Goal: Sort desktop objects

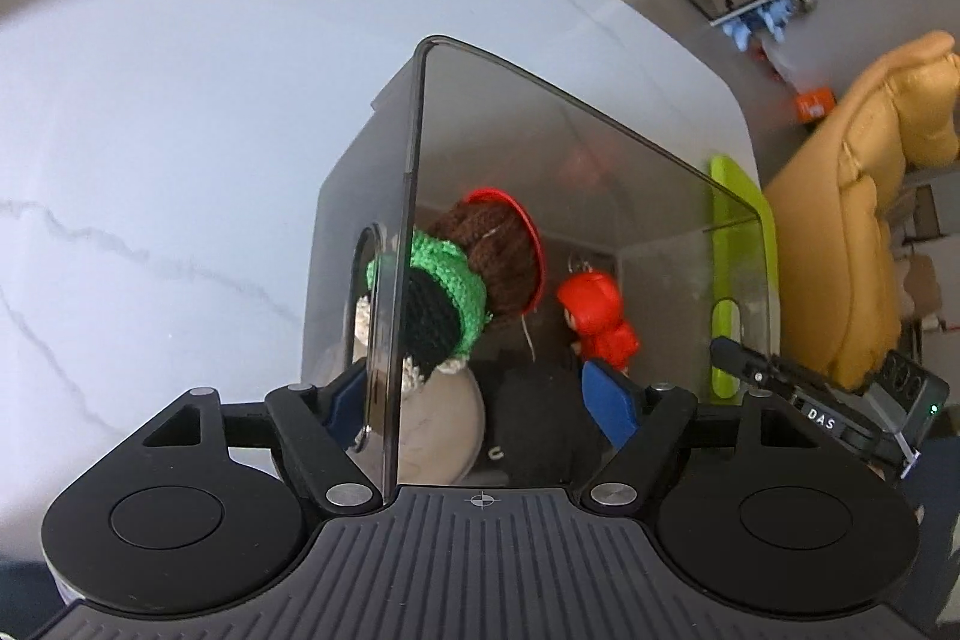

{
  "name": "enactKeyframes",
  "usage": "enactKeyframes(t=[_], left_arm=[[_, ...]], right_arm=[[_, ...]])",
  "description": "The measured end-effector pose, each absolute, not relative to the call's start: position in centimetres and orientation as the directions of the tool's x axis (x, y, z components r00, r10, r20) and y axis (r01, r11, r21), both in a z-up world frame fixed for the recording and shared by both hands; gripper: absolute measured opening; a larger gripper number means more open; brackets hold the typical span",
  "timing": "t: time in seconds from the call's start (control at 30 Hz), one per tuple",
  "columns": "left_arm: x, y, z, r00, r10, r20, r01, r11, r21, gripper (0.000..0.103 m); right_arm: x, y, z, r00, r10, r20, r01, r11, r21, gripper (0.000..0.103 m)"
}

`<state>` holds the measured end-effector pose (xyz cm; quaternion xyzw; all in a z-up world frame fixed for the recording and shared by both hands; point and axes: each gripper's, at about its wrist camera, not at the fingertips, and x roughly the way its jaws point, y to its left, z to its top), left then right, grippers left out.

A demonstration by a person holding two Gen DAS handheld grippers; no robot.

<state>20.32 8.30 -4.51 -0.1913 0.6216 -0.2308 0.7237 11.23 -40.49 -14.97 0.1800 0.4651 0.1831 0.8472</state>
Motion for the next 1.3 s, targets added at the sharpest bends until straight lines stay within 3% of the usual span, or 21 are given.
enactKeyframes(t=[0.03,0.1,0.13,0.17,0.23,0.33,0.47,0.57,0.7,0.8,1.03,1.1,1.13,1.3], left_arm=[[20.3,8.5,-4.6,0.122,-0.573,-0.811,0.086,0.82,-0.566,0.079],[20.8,8.9,-4.6,0.115,-0.559,-0.822,0.056,0.829,-0.556,0.096],[20.8,9.2,-4.1,0.113,-0.529,-0.841,0.046,0.849,-0.527,0.097],[20.6,9.7,-3.3,0.124,-0.489,-0.863,0.043,0.872,-0.488,0.097],[20.0,10.7,-0.9,0.187,-0.41,-0.893,0.045,0.911,-0.409,0.098],[19.7,10.5,2.9,0.282,-0.427,-0.859,0.086,0.903,-0.421,0.1],[19.7,5.3,5.0,0.267,-0.471,-0.841,0.239,0.878,-0.416,0.103],[20.2,-2.8,2.9,0.162,-0.324,-0.932,0.409,0.882,-0.236,0.103],[20.3,-10.7,-3.6,-0.06,-0.132,-0.989,0.584,0.799,-0.142,0.103],[20.7,-11.9,-7.4,-0.2,-0.106,-0.974,0.535,0.821,-0.2,0.103],[21.9,-11.3,-12.5,-0.254,-0.059,-0.965,0.45,0.877,-0.172,0.102],[22.0,-11.0,-11.9,-0.219,-0.08,-0.973,0.46,0.87,-0.175,0.091],[21.9,-10.9,-11.2,-0.194,-0.088,-0.977,0.481,0.859,-0.173,0.074],[21.3,-10.3,-9.0,-0.188,-0.158,-0.97,0.514,0.825,-0.234,0.075]], right_arm=[[10.8,-40.5,-15.0,0.504,0.477,-0.72,-0.144,0.868,0.474,0.02],[10.4,-40.7,-15.1,0.508,0.483,-0.713,-0.132,0.862,0.489,0.021],[10.3,-41.5,-15.0,0.507,0.491,-0.708,-0.106,0.851,0.515,0.028],[10.2,-42.4,-14.9,0.507,0.5,-0.702,-0.075,0.837,0.542,0.049],[9.4,-44.4,-14.3,0.539,0.505,-0.674,-0.039,0.814,0.579,0.071],[6.9,-47.7,-13.2,0.663,0.493,-0.563,-0.063,0.786,0.615,0.071],[4.5,-50.8,-13.8,0.83,0.448,-0.331,-0.063,0.667,0.743,0.071],[4.7,-51.2,-15.8,0.866,0.429,-0.256,-0.054,0.591,0.805,0.071],[5.4,-50.9,-16.7,0.83,0.475,-0.293,-0.054,0.59,0.805,0.071],[4.9,-51.0,-16.9,0.854,0.434,-0.287,-0.048,0.615,0.787,0.071],[3.9,-51.2,-18.1,0.855,0.453,-0.253,-0.063,0.575,0.816,0.075],[4.0,-51.0,-18.1,0.853,0.46,-0.248,-0.077,0.579,0.811,0.076],[4.0,-50.8,-18.1,0.853,0.459,-0.248,-0.081,0.586,0.806,0.076],[4.2,-47.8,-16.0,0.85,0.398,-0.346,-0.106,0.771,0.628,0.075]])
